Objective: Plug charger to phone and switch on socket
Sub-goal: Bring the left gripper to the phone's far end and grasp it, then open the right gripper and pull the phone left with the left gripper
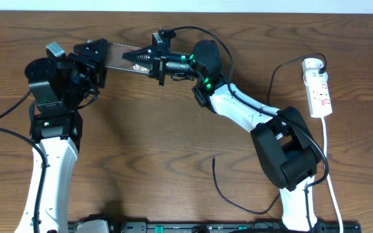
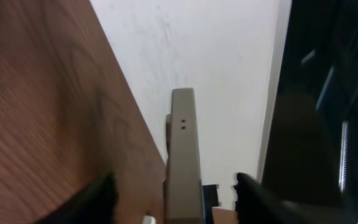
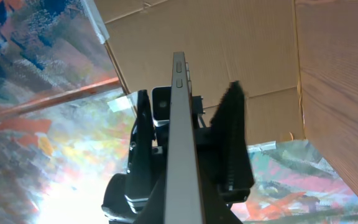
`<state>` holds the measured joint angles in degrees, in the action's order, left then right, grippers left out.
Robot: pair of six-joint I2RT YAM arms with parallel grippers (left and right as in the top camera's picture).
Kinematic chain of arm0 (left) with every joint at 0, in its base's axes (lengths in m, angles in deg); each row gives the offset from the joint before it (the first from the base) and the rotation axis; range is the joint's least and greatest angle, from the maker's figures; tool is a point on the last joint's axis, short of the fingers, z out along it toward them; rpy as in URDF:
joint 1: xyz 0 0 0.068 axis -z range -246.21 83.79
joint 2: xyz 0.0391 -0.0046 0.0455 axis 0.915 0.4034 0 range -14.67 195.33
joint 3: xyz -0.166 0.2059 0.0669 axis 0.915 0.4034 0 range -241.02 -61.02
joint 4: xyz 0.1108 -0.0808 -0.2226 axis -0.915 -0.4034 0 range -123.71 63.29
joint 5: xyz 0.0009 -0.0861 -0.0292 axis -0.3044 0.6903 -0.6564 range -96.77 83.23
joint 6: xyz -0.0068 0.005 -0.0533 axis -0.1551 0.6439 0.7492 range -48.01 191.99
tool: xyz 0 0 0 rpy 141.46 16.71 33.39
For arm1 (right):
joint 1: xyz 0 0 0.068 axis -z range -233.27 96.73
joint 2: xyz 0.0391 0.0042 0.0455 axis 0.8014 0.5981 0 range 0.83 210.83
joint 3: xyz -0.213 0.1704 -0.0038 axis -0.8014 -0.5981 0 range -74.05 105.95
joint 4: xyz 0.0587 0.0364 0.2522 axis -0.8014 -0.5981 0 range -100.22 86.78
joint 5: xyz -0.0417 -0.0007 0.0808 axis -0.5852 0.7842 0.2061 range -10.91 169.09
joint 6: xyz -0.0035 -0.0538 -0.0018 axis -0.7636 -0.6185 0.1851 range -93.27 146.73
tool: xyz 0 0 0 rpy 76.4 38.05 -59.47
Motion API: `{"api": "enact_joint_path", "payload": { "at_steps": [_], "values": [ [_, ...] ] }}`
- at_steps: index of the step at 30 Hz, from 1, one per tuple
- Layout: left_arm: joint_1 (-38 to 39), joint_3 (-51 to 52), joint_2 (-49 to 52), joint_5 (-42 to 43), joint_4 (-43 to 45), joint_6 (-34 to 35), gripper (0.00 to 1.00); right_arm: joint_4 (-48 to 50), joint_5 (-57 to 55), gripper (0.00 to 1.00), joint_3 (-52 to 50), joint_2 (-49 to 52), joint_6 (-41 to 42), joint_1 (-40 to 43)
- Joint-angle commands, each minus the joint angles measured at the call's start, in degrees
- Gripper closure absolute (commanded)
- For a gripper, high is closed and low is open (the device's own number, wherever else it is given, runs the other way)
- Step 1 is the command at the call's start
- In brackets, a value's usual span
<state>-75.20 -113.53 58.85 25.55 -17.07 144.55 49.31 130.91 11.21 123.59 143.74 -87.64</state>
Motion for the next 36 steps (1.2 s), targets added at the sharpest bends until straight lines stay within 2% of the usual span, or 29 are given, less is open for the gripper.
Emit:
{"api": "enact_joint_path", "payload": {
  "at_steps": [1, 3, 6, 12, 18, 36],
  "values": [
    [-0.4, 0.2, 0.3, 0.7, 1.7, 2.6, 0.47, 0.9, -0.3, 0.99, 1.2, -0.9, 0.5, 0.4],
    [-0.4, 0.2, 0.3, 0.7, 1.9, 3.5, 0.54, 0.9, -0.2, 0.99, 1.2, -0.9, 0.5, 0.4],
    [-0.4, 0.2, 0.3, 0.7, 1.9, 3.8, 0.71, 0.9, -0.2, 0.99, 1.2, -0.9, 0.5, 0.4],
    [-0.4, 0.2, 0.3, 0.7, 1.8, 3.8, 0.85, 0.9, -0.3, 0.99, 1.2, -0.9, 0.5, 0.4],
    [-0.4, 0.2, 0.3, 0.7, 1.9, 3.8, 0.92, 0.9, -0.2, 0.98, 1.2, -0.9, 0.5, 0.4],
    [-0.4, 0.2, 0.3, 0.7, 1.8, 3.8, 0.92, 0.9, -0.3, 0.97, 1.2, -0.9, 0.5, 0.3]
  ]
}}
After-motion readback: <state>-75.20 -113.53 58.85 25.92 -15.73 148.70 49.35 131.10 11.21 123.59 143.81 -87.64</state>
